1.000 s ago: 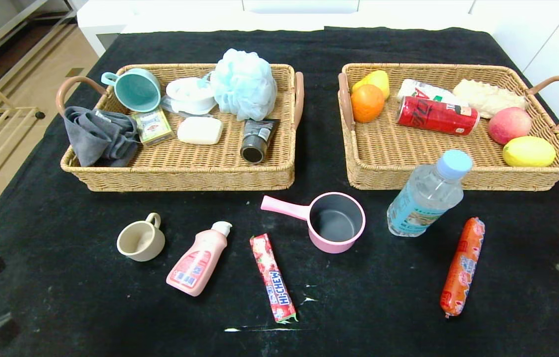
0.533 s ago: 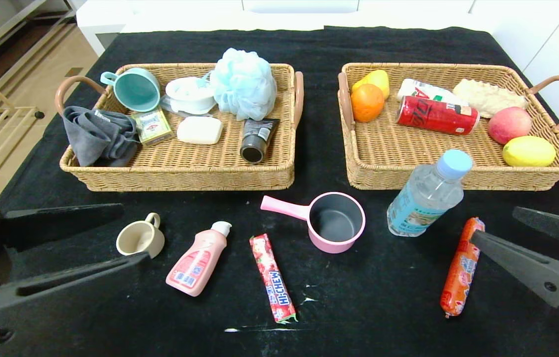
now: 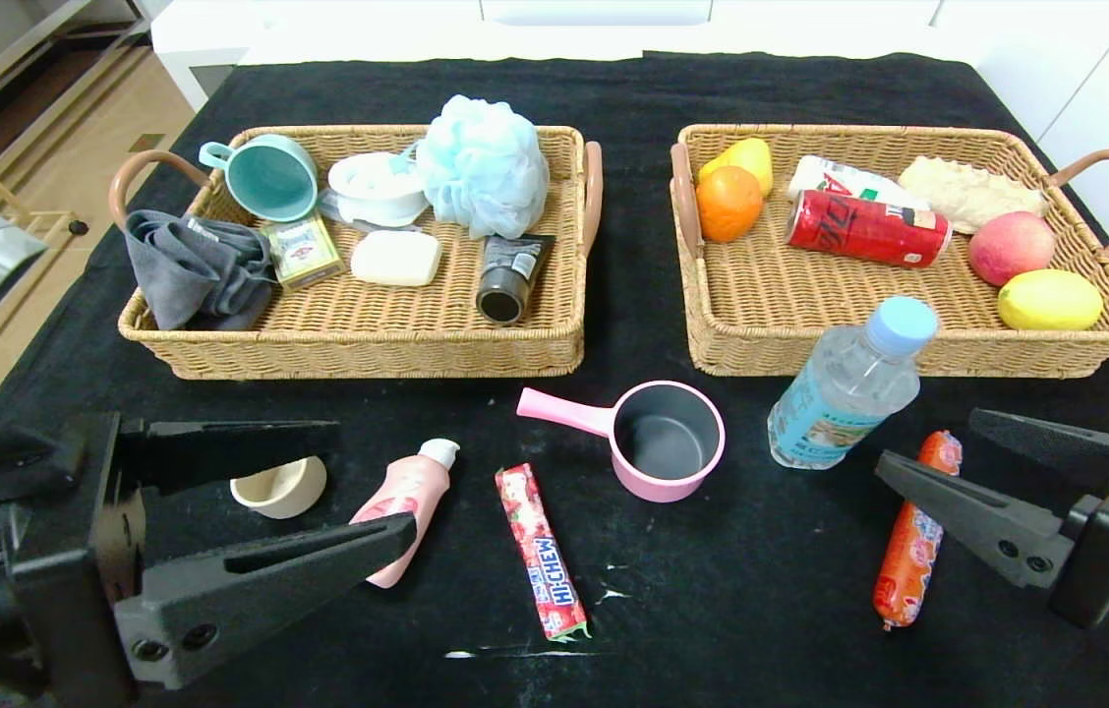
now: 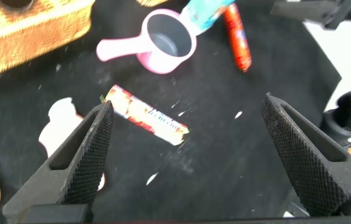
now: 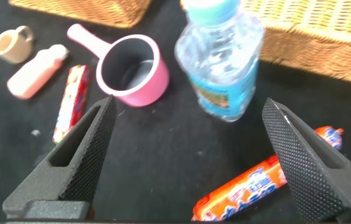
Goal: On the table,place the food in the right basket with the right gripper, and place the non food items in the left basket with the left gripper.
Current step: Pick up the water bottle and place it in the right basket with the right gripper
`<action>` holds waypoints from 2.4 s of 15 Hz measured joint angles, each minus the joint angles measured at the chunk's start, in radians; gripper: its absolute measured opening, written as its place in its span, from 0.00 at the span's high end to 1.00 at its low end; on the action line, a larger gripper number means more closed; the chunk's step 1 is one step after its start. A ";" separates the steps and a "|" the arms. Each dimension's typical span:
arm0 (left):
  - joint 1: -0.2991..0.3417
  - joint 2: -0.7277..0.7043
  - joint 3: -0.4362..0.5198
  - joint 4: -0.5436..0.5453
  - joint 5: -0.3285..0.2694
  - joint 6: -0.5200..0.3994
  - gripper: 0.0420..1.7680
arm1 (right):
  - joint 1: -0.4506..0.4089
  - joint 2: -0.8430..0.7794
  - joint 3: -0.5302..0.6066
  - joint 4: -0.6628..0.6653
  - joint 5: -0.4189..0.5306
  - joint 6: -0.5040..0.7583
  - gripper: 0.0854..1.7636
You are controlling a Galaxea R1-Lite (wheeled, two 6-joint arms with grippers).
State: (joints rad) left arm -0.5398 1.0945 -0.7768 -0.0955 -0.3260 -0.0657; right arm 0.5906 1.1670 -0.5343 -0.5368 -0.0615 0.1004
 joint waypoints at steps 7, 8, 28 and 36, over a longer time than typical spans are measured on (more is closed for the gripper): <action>0.022 0.007 0.047 -0.055 0.021 0.016 0.03 | 0.015 0.038 -0.006 0.006 -0.065 -0.009 0.03; 0.024 0.005 0.049 -0.057 0.025 0.016 0.03 | 0.016 0.045 -0.006 0.006 -0.089 -0.011 0.03; 0.046 0.008 0.053 -0.057 0.066 0.030 0.03 | 0.165 0.230 -0.206 0.015 -0.529 0.028 0.03; 0.047 0.005 0.053 -0.058 0.066 0.036 0.03 | 0.139 0.317 -0.257 0.001 -0.569 0.082 0.03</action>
State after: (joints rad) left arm -0.4926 1.0996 -0.7238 -0.1538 -0.2596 -0.0294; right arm 0.7294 1.4845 -0.7917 -0.5353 -0.6300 0.1821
